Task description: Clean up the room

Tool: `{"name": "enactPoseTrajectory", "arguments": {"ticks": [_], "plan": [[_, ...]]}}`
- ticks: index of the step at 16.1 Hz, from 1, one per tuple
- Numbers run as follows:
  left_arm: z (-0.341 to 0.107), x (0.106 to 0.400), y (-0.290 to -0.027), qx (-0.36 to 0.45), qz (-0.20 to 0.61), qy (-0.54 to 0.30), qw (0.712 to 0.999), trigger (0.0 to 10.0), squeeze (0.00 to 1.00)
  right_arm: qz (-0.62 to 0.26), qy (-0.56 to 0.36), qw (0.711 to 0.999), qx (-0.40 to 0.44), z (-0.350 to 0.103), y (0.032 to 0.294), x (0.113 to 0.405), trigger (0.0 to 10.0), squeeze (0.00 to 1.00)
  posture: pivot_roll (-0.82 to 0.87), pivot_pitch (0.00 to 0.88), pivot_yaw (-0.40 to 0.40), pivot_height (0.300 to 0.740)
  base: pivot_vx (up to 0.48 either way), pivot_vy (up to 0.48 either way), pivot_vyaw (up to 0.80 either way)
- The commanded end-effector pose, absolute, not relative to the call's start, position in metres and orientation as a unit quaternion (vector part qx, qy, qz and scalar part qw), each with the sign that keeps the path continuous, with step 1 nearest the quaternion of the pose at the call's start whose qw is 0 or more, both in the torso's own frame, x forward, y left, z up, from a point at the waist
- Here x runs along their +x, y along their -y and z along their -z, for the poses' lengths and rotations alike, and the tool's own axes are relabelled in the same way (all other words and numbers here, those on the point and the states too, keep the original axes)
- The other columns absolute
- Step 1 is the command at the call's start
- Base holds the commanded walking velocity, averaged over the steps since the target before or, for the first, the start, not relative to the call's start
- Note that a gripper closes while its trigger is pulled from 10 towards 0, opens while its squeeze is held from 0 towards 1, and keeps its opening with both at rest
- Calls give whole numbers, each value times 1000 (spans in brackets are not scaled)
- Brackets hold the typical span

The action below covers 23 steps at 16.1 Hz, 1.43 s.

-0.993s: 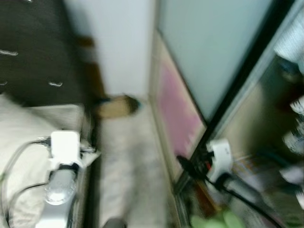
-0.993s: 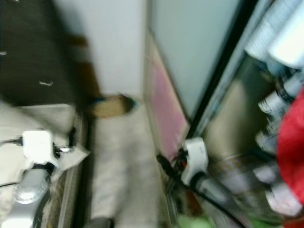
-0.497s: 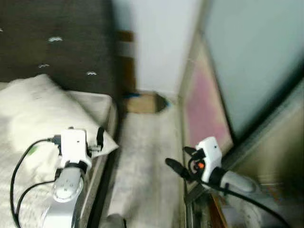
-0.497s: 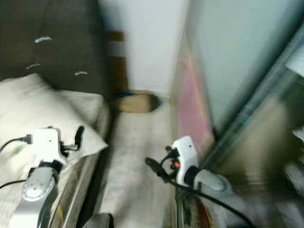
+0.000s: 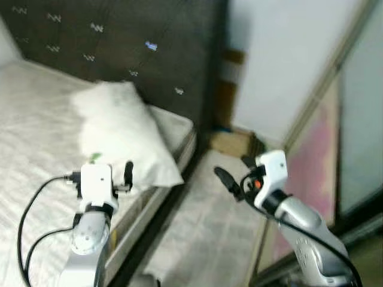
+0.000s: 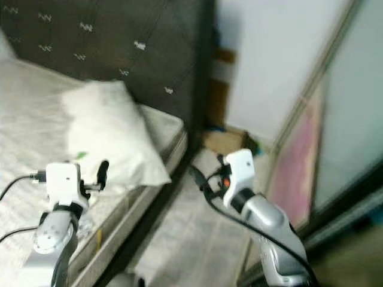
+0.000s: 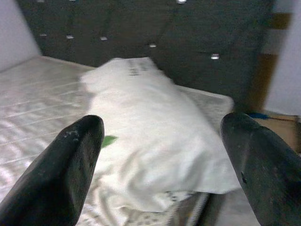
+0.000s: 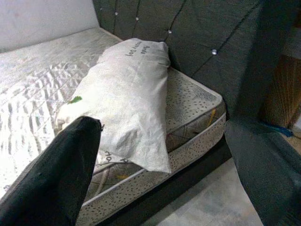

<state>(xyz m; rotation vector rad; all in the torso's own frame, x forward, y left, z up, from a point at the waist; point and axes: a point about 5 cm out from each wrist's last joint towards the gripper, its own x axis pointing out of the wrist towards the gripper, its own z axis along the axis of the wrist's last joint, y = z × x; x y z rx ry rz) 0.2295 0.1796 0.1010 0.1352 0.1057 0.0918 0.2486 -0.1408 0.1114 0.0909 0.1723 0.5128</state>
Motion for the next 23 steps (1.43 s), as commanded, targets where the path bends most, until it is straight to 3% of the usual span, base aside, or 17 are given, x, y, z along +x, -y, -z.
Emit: {"name": "enactPoseTrajectory", "arguments": {"ticks": [1, 4, 10, 15, 18, 23], "plan": [[-103, 230, -184, 78, -56, -52, 994, 10000, 0, -230, -79, 969, 46, -111, 144, 252, 10000, 0, 18, 25, -88, 740, 0, 0, 0], [-101, 229, -183, 71, -59, -57, 994, 10000, 0, -208, -55, 976, 30, -114, 150, 255, 10000, 0, 16, 27, -88, 740, 0, 0, 196], [-104, 232, -183, 41, -82, -63, 994, 10000, 0, -133, -19, 990, 35, -119, 156, 268, 10000, 0, 19, 28, -87, 740, 0, 0, 800], [-100, 231, -181, 16, -76, -75, 994, 10000, 0, -128, -13, 991, 37, -119, 153, 269, 10000, 0, 21, 26, -86, 740, 0, 0, 800], [-107, 231, -186, 43, -88, -30, 995, 10000, 0, -108, -3, 993, 42, -123, 155, 273, 10000, 0, 21, 28, -87, 740, 0, 0, 800], [-106, 230, -181, 57, -77, -34, 995, 10000, 0, -93, -1, 995, 40, -122, 157, 276, 10000, 0, 28, 21, -89, 740, 0, 0, 800]]}}
